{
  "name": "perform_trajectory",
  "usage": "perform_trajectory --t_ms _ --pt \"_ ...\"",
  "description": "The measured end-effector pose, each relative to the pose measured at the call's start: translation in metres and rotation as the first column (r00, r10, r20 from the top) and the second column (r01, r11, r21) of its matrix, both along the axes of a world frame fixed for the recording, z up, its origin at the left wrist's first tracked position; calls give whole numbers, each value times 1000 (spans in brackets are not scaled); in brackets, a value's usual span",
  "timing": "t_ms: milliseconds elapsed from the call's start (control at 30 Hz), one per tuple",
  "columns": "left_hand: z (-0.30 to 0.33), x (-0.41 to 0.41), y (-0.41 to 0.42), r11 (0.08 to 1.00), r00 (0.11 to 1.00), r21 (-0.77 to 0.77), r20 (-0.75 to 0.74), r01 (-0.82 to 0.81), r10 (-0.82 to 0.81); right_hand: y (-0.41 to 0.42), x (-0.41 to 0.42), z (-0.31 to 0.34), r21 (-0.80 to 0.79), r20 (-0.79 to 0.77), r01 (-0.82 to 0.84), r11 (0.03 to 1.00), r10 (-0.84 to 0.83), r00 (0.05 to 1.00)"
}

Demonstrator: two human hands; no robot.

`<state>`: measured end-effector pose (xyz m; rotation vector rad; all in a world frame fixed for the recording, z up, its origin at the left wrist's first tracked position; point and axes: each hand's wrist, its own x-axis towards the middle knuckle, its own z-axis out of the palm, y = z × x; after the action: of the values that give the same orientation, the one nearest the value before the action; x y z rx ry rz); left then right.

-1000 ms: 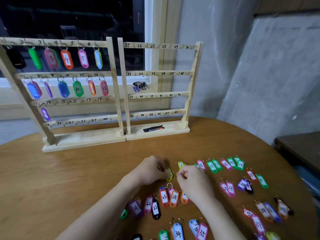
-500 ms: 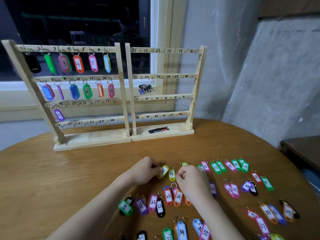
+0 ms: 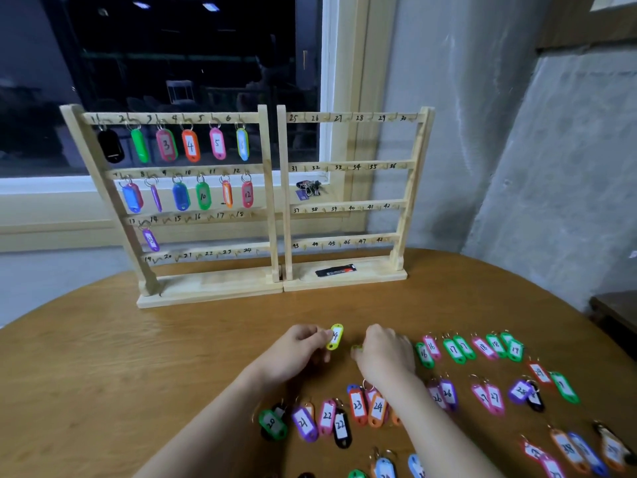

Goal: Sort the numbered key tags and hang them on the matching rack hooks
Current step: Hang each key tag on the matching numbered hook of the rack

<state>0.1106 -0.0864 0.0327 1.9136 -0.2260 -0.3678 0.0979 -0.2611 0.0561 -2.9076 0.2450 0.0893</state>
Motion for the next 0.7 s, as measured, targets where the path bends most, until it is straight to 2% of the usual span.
perform_trajectory --t_ms 167,233,367,433,567,633,700 --pt "0 -2 5 990 998 -134 -52 -35 28 5 6 -3 35 -15 -34 999 35 999" --pt "1 0 10 985 996 -160 -77 -59 48 5 8 -5 107 8 -31 994 30 1000" --pt "1 6 30 984 997 -162 -11 -73 73 11 14 -7 295 74 -44 954 23 997" --pt "4 7 42 976 991 -178 10 -129 133 18 19 -5 412 97 -89 907 54 994" --pt "11 9 70 952 970 -204 28 -230 241 43 28 10 643 111 -155 750 109 988" --pt "14 10 85 921 958 -270 -22 -280 284 61 33 16 688 114 -178 703 137 984" --pt "18 13 103 894 932 -268 -56 -359 357 80 35 21 713 118 -198 672 163 980"
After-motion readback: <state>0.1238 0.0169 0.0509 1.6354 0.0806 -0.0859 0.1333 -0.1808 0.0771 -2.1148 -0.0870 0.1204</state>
